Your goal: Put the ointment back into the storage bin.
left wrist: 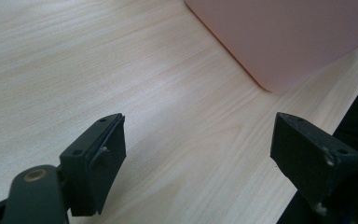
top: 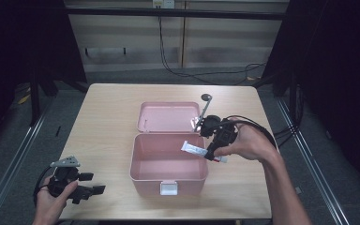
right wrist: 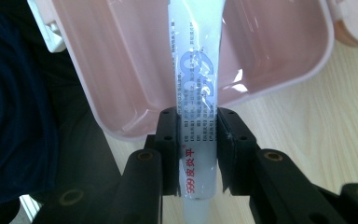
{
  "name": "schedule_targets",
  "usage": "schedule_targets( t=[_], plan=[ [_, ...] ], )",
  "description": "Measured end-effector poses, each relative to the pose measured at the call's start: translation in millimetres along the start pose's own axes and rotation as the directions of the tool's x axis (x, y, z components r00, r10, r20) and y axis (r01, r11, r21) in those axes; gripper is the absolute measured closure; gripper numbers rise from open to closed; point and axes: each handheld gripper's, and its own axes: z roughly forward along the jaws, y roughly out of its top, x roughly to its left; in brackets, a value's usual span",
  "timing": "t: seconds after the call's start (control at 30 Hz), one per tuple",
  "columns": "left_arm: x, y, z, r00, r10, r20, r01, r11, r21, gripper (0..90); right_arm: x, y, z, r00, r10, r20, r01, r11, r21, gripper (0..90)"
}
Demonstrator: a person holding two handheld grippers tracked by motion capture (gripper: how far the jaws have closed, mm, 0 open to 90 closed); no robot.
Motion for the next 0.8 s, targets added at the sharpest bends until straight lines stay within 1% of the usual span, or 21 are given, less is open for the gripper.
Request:
schedule_targets(
  t=[0.03,0.07,0.13,0.2,0.3,0.37,0.43,0.47,0.5,0.57,0.63,0.7,0.8],
  plan=[
    [0.2,0.0,-0.1,1.0000,0.003,-0.001,-0.003,1.0000,0.000,18.0,1.4,4.9,1.6,0.9998,-0.021,-0.002,0.021,1.000,0.003,72.1],
    [0.0,0.0,0.0,1.0000,-0.001,0.001,0.001,1.0000,-0.001,18.0,1.4,4.9,1.6,0.9998,-0.021,-0.002,0.021,1.000,0.003,72.1],
    [0.5,0.0,-0.2,1.0000,0.004,0.000,-0.004,1.0000,-0.001,18.0,4.1,10.5,2.9,0.9996,-0.027,-0.008,0.027,1.000,0.013,72.1],
    [0.3,0.0,-0.1,1.0000,0.003,0.001,-0.003,1.0000,0.001,18.0,5.3,16.8,5.8,0.9985,-0.054,-0.012,0.054,0.998,0.018,72.1],
    [0.3,0.1,0.2,1.0000,0.006,0.005,-0.006,1.0000,0.000,18.0,6.6,24.1,8.8,0.9981,-0.059,-0.014,0.060,0.998,0.031,72.1],
    [0.5,0.0,-0.5,1.0000,0.004,0.006,-0.004,1.0000,0.001,18.0,8.1,29.4,11.4,0.9970,-0.076,-0.018,0.076,0.997,0.032,72.1],
    [0.4,0.0,-0.5,1.0000,0.006,0.002,-0.006,1.0000,-0.002,18.0,10.6,35.3,16.3,0.9956,-0.090,-0.027,0.091,0.995,0.051,72.1],
    [0.4,0.1,-0.7,1.0000,0.007,0.004,-0.007,1.0000,-0.001,18.0,10.6,35.3,16.3,0.9956,-0.090,-0.027,0.091,0.995,0.051,72.1],
    [0.4,0.1,-0.7,1.0000,0.007,0.004,-0.007,1.0000,-0.001,18.0,11.3,37.9,18.7,0.9944,-0.101,-0.029,0.103,0.993,0.058,72.1],
    [0.4,0.1,-0.7,1.0000,0.007,0.004,-0.007,1.0000,-0.001,18.0,12.8,41.5,22.0,0.9938,-0.106,-0.034,0.108,0.992,0.066,72.1],
    [0.3,0.1,-1.0,1.0000,0.009,0.002,-0.009,0.9999,-0.006,18.0,13.8,46.4,26.4,0.9919,-0.121,-0.039,0.124,0.990,0.073,72.1],
    [0.3,0.2,-1.3,1.0000,0.007,0.002,-0.007,0.9999,-0.009,18.0,14.3,47.3,27.6,0.9916,-0.122,-0.043,0.124,0.990,0.071,72.1],
    [0.2,0.2,-1.5,1.0000,0.007,0.001,-0.007,0.9999,-0.009,18.0,14.5,51.4,32.6,0.9888,-0.138,-0.057,0.142,0.987,0.070,72.1]
  ],
)
